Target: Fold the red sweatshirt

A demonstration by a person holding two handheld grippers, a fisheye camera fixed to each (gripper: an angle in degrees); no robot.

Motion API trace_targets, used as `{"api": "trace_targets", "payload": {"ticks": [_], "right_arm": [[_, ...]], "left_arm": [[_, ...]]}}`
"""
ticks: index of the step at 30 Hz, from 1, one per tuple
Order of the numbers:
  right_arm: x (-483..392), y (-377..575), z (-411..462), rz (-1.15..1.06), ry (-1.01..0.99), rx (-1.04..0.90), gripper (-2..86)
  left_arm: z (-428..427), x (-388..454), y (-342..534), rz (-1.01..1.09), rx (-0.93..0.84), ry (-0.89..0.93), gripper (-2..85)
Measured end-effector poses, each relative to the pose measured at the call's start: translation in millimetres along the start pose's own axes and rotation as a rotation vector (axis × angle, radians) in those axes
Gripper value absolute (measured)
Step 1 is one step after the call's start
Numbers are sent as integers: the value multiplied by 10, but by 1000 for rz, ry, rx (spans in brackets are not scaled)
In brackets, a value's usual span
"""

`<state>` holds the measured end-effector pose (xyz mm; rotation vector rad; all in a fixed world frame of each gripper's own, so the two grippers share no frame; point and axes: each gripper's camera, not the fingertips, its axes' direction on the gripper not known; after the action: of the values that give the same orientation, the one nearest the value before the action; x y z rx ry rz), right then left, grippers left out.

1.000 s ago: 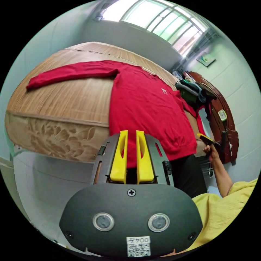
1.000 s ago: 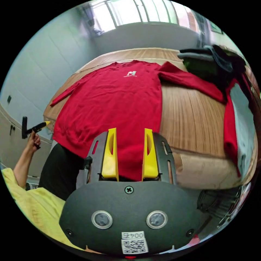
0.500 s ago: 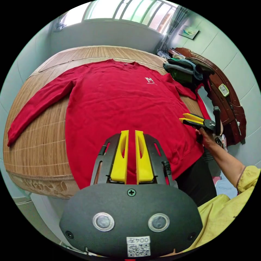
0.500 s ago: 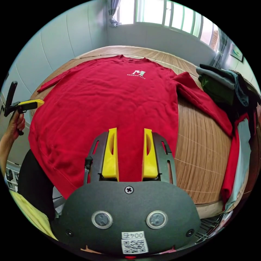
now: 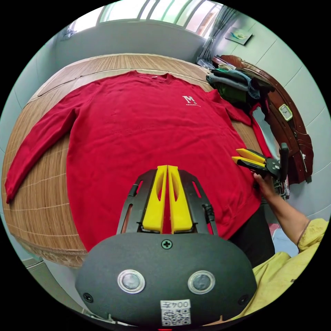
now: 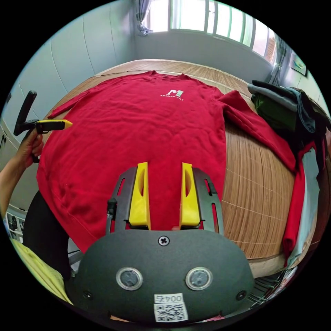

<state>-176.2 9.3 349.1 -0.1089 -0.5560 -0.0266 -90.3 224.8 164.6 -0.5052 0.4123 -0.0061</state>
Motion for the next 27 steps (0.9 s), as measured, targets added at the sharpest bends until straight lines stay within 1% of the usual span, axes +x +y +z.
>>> {"api": "trace_targets", "payload": {"ticks": [6,9,11,13,16,18,19,21,23,25,27], "right_arm": [[-123,26,35,-12,35,10,139],[-141,39,44,-7,36,16,139],[-97,44,52,9,-1,17,138],[-100,52,58,11,-6,19,138],[-114,62,67,10,-3,22,136],[-94,66,71,17,-18,23,136],[-85,69,72,20,-24,24,135],[-83,72,76,21,-26,24,134],[-79,76,80,22,-27,26,133],[-72,78,82,23,-30,27,133],[-69,78,85,22,-29,26,132]], "left_arm": [[129,149,-467,54,13,-17,3],[259,291,-784,111,4,-67,2],[427,371,-1055,156,-28,-116,2],[596,374,-1246,164,-70,-129,2],[894,333,-1450,132,-125,-74,2],[1045,330,-1444,95,-146,-40,2],[1023,338,-1367,63,-92,-53,2],[984,374,-1221,52,-59,-41,2],[878,463,-949,97,-32,-44,1],[771,470,-668,87,0,-54,1],[717,412,-390,58,-7,-19,1]]}}
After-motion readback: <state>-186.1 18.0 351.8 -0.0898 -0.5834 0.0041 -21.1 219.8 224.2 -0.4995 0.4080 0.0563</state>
